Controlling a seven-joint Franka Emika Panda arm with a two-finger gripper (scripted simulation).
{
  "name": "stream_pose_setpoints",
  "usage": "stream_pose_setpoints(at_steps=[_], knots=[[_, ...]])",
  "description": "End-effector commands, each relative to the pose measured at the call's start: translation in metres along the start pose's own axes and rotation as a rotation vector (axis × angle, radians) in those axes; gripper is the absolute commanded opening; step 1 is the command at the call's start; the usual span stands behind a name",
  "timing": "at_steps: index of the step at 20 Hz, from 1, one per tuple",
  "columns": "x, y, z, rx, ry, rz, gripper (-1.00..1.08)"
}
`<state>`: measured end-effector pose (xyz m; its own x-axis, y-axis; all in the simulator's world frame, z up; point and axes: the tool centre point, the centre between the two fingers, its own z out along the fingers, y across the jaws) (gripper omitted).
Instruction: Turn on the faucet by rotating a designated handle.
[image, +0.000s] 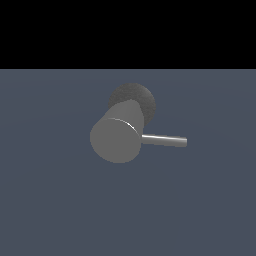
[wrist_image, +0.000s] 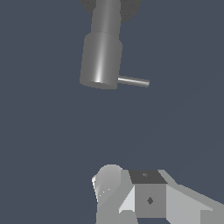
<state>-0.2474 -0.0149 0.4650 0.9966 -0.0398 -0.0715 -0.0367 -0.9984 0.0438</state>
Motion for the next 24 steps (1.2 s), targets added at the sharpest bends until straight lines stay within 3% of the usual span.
stream_pose_setpoints(at_steps=[1,9,18,24], knots=[[0.0,0.007,0.0,0.004,0.004,0.021,-1.0],[0.003,0.013,0.008,-0.027,-0.013,0.027,-1.0],[0.005,0.011,-0.003,0.01,0.006,0.054,-1.0],[0.005,0.012,-0.002,0.003,0.003,0.052,-1.0]])
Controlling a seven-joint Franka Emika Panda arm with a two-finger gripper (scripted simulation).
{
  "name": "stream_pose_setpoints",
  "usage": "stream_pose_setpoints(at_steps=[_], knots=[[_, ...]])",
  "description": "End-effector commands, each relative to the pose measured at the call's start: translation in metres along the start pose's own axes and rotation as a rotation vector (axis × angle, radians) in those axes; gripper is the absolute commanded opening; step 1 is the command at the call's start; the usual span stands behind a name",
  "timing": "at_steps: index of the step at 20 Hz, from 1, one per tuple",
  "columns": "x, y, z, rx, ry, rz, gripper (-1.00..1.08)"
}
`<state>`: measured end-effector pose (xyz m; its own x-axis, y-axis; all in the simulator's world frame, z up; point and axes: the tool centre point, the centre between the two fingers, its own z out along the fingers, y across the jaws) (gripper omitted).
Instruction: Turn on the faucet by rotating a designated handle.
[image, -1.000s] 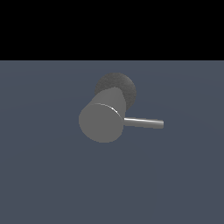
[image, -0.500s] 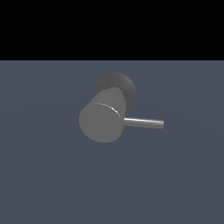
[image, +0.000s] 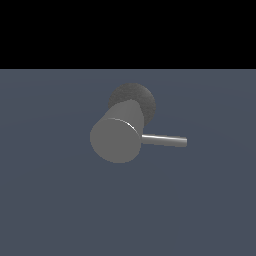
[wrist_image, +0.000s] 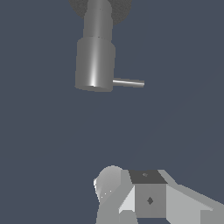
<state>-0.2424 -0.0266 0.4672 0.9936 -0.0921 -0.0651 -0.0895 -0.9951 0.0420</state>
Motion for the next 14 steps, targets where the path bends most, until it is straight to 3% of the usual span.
stream_pose_setpoints(at_steps=[1,7,14], knots=[[0.0,0.0001,0.0005,-0.004,-0.001,-0.001,-1.0],[0.0,-0.0007,-0.0014,0.032,0.009,-0.003,-1.0],[0.0003,-0.0025,-0.0071,0.143,0.044,-0.015,-1.0]])
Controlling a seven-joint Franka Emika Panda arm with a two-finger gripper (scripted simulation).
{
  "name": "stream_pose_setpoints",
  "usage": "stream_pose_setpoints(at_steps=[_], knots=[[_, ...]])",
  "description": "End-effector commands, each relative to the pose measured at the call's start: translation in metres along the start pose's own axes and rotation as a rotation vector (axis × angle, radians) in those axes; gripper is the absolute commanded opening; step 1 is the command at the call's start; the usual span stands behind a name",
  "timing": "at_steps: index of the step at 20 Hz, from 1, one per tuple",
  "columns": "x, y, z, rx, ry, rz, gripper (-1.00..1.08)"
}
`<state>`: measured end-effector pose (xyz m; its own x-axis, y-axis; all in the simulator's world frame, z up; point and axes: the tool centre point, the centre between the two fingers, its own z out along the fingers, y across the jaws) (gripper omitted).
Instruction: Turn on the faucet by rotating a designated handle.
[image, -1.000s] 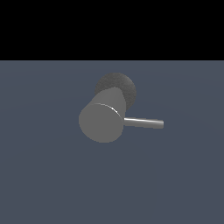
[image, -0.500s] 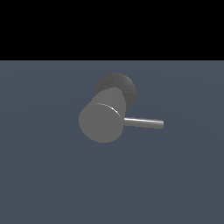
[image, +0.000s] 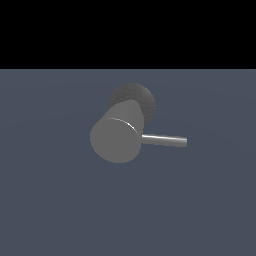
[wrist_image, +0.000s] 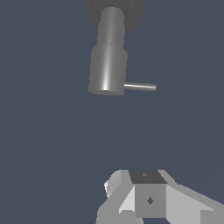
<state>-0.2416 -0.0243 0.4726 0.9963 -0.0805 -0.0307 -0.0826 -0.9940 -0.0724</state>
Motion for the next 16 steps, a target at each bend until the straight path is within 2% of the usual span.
stream_pose_setpoints(at_steps=[1,4,7,16], knots=[[0.0,-0.001,-0.003,0.051,0.017,-0.005,-1.0],[0.001,-0.002,-0.008,0.131,0.043,-0.014,-1.0],[0.002,-0.003,-0.015,0.229,0.077,-0.023,-1.0],[0.007,0.0,-0.046,0.593,0.211,-0.05,-1.0]])
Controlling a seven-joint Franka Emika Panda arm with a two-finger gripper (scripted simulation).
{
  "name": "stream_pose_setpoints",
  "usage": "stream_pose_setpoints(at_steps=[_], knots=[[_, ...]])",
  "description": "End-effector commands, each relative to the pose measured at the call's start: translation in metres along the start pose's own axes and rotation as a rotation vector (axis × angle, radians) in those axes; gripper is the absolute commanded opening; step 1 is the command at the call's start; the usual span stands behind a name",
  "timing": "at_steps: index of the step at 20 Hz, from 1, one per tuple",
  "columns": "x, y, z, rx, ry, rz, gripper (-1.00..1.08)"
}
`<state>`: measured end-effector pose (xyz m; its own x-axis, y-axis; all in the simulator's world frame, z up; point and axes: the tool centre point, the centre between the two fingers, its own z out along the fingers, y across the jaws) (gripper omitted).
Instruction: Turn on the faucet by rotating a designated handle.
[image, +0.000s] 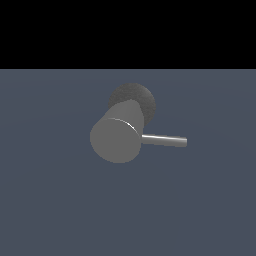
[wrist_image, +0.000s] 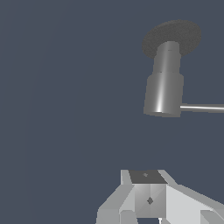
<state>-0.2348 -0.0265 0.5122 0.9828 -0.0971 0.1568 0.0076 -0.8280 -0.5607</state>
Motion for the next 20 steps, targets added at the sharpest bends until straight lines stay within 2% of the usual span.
stream_pose_setpoints(at_steps=[1,11,20], knots=[[0.004,-0.002,-0.01,0.105,0.042,-0.006,-1.0],[0.02,0.004,-0.055,0.516,0.214,-0.005,-1.0],[0.036,0.034,-0.097,0.875,0.377,0.046,-1.0]])
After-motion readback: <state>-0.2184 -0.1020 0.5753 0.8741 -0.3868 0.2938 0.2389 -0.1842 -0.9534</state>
